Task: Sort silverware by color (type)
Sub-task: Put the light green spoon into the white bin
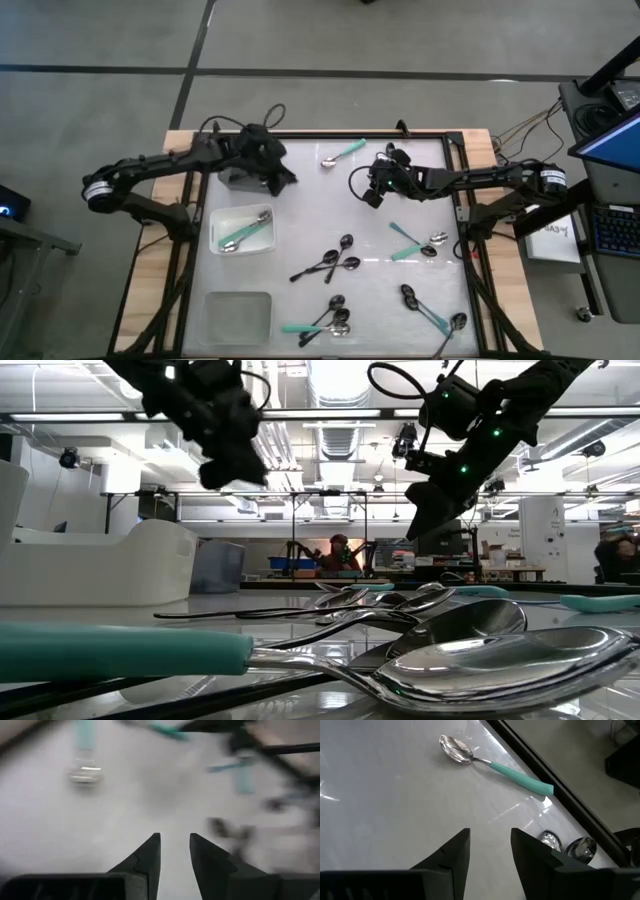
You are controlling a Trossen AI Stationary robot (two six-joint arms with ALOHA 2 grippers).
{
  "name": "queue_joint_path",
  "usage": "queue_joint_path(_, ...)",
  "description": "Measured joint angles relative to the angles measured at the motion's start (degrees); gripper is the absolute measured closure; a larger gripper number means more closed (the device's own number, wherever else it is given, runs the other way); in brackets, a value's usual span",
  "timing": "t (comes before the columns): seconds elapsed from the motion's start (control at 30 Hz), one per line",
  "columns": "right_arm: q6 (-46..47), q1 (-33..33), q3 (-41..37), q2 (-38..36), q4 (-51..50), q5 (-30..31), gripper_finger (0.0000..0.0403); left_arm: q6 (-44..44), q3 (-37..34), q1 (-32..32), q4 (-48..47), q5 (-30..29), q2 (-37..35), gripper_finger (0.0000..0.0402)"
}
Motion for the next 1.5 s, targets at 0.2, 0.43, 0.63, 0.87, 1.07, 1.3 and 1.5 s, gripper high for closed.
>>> queue_joint_path(0.2,0.1,0.0,0.0,0.0,-0.1,-0.6,0.0268,-8.6,-1.1,-10.9,5.7,3.5,4.1,0.0315)
queue_joint_path(0.43,0.9,0.0,0.0,0.0,-0.9,-5.9,0.0268,-12.3,-0.8,-24.7,10.2,3.5,11.7,0.0315)
queue_joint_path(0.63,5.8,0.0,-0.1,0.0,-4.1,-6.2,0.0268,-15.2,1.5,-30.6,10.0,3.5,18.0,0.0315)
queue_joint_path(0.87,10.9,0.2,-0.1,0.0,-8.8,-11.1,0.0268,-17.7,1.7,-39.0,9.2,15.8,23.5,0.0315)
queue_joint_path(1.07,11.7,0.8,-0.2,0.0,-8.9,-11.1,0.0268,-17.6,1.7,-45.9,9.2,10.7,25.2,0.0315)
queue_joint_path(1.3,14.0,1.1,-0.2,0.0,-9.0,-11.1,0.0268,-21.4,1.8,-50.5,9.3,3.4,27.6,0.0315)
queue_joint_path(1.5,14.4,2.5,-0.2,0.0,-9.0,-11.5,0.0268,-22.5,2.7,-53.1,12.2,3.5,28.8,0.0315)
